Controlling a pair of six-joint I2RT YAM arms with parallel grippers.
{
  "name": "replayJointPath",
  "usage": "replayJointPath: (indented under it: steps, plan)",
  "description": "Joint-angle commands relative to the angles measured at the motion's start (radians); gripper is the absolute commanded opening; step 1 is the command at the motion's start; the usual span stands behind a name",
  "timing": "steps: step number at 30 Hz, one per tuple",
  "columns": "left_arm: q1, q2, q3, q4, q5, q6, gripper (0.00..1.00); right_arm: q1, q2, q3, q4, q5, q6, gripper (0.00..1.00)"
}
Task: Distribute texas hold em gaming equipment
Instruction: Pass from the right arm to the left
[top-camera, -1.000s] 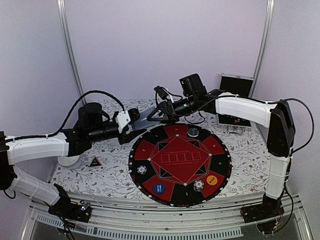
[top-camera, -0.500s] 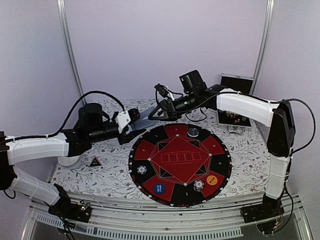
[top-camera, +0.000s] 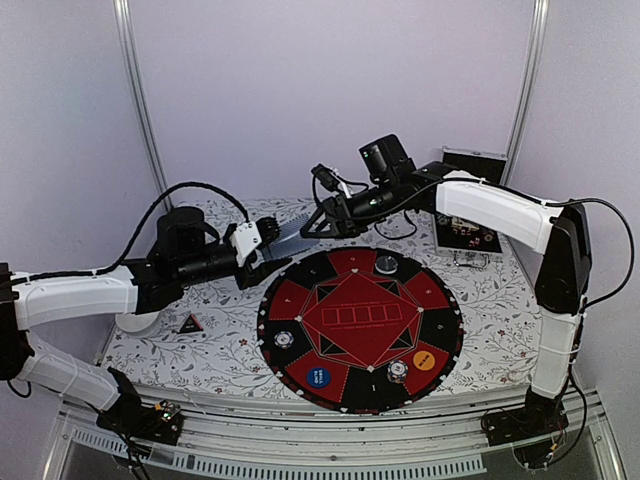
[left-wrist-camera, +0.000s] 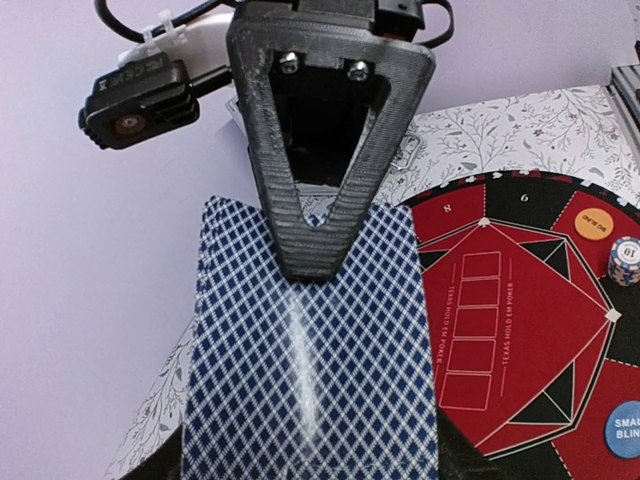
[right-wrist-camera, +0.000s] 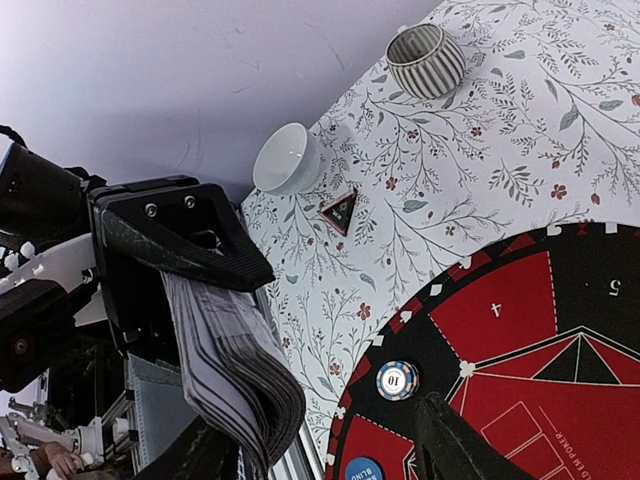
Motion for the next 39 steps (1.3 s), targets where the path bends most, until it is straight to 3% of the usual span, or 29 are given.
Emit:
replayJointPath:
  steps: [1, 10, 15, 28, 32, 39]
  plan:
    - [0.007, -0.020, -0.017, 0.015, -0.004, -0.008, 0.55, -0.003, -0.053, 0.042, -0.043, 0.046, -0.029, 0.59]
    - [0.008, -0.022, -0.018, 0.018, -0.011, -0.014, 0.55, -0.003, -0.056, 0.051, -0.051, 0.025, -0.034, 0.48]
    - [0.007, -0.019, -0.015, 0.027, 0.002, -0.013, 0.55, 0.007, -0.019, 0.044, -0.009, -0.061, -0.014, 0.55]
    - [0.007, -0.030, -0.018, 0.062, 0.063, 0.023, 0.55, 0.026, 0.097, 0.058, 0.101, -0.214, 0.036, 0.59]
    - [0.007, -0.016, -0.010, 0.061, 0.075, 0.020, 0.55, 0.033, 0.108, 0.054, 0.141, -0.255, 0.056, 0.47]
    - [0.007, 0.006, 0.011, 0.069, 0.064, 0.026, 0.55, 0.042, 0.128, 0.054, 0.163, -0.285, 0.075, 0.34]
